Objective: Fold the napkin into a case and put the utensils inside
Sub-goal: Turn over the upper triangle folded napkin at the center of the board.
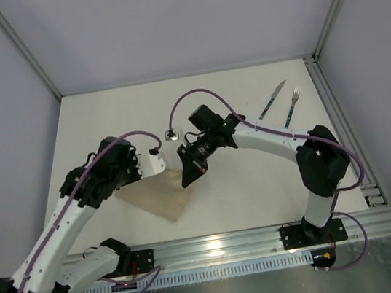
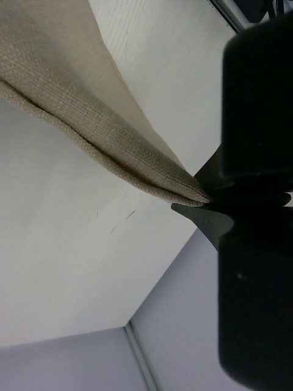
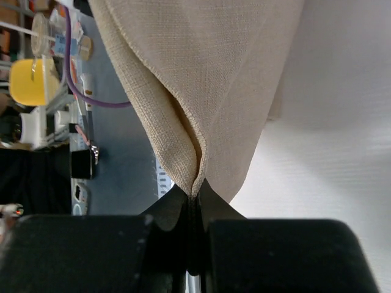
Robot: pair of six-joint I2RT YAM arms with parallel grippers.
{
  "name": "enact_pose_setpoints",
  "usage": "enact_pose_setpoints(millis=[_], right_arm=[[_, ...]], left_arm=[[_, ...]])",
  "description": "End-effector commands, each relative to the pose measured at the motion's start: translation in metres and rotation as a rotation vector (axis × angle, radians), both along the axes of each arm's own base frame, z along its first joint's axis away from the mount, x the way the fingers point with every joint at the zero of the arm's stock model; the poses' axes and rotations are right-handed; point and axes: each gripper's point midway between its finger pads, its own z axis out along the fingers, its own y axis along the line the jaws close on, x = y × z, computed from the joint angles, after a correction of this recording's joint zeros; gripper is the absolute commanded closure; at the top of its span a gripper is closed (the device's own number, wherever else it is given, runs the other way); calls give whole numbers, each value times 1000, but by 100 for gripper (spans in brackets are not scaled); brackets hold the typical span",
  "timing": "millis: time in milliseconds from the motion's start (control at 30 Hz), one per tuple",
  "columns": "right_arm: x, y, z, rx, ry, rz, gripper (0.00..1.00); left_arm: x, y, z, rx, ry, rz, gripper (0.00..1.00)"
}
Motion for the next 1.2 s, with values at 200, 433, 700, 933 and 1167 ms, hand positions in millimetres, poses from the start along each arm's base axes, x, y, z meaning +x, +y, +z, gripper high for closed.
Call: enact_pose_setpoints(millis=[200, 433, 700, 933, 1167], right_arm=[[100, -23, -39, 69, 185, -214, 96], [152, -44, -95, 16, 290, -381, 96], [178, -67, -137, -74, 346, -517, 96], [188, -75, -150, -149, 300, -571, 96], [196, -84, -160, -182, 312, -602, 96]], left_arm=[[125, -40, -38, 6, 104, -36, 100], [204, -76, -87, -13, 190, 7, 100], [252, -101, -149, -51, 253, 89, 90], [271, -108, -170, -89, 221, 139, 66], [281, -107, -138, -287, 211, 244, 31]])
